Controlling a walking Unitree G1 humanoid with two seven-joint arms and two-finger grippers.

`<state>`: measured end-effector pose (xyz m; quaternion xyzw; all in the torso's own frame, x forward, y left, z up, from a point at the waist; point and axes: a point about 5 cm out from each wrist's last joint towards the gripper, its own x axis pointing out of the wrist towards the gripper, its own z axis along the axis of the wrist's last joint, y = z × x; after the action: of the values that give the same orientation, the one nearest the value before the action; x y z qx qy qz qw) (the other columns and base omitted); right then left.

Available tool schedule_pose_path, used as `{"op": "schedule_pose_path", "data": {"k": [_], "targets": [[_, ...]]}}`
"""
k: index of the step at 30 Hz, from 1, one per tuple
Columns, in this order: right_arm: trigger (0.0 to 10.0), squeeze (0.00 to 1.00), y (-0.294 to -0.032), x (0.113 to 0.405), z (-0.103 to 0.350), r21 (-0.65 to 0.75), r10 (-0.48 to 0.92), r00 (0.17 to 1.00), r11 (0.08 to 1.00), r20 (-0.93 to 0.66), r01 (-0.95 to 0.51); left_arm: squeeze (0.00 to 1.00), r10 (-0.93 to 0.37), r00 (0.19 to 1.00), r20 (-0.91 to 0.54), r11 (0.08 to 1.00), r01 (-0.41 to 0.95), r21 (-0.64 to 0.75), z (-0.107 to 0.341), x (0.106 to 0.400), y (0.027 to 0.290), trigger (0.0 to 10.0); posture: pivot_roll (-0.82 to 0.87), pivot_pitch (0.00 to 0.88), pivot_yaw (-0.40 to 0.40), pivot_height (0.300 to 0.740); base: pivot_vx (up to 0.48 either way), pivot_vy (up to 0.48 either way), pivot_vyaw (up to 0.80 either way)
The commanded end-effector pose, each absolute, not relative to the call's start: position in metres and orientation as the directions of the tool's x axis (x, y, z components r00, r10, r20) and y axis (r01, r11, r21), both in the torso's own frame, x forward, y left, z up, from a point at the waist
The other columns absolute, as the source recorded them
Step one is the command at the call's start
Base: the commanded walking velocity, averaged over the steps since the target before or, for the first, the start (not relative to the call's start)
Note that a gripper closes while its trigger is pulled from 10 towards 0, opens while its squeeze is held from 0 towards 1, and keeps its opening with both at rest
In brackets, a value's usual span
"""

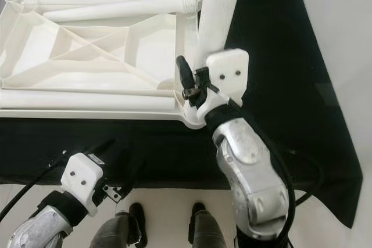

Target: Building children table

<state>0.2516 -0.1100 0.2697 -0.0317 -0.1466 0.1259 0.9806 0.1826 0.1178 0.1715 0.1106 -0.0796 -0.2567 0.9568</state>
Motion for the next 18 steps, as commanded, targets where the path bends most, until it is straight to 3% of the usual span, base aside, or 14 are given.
{"op": "schedule_pose_path", "data": {"k": [1, 8, 18], "targets": [[10.0, 0.00, -0.114, 0.260, 0.221, -0.077, 0.217, 0.976, 0.974, 0.018, -0.215, 0.00, -0.505, 0.861, 0.062, 0.843, 0.477, 0.248, 0.163, 0.181, 0.118, 10.0, 0.01, 0.378, 0.016, 0.740, 0.000, 0.000, 0.00], [10.0, 0.00, -0.109, 0.255, 0.225, -0.071, 0.272, 0.955, 0.962, 0.121, -0.265, 0.00, -0.504, 0.861, 0.066, 0.843, 0.474, 0.255, 0.162, 0.183, 0.119, 10.0, 0.00, 0.367, 0.021, 0.740, 0.000, 0.000, 0.00], [10.0, 0.00, -0.114, 0.260, 0.264, -0.050, 0.397, 0.851, 0.913, 0.343, -0.406, 0.00, -0.506, 0.860, 0.070, 0.841, 0.474, 0.263, 0.160, 0.185, 0.119, 10.0, 0.00, 0.348, 0.024, 0.740, 0.000, 0.000, 0.00]]}}
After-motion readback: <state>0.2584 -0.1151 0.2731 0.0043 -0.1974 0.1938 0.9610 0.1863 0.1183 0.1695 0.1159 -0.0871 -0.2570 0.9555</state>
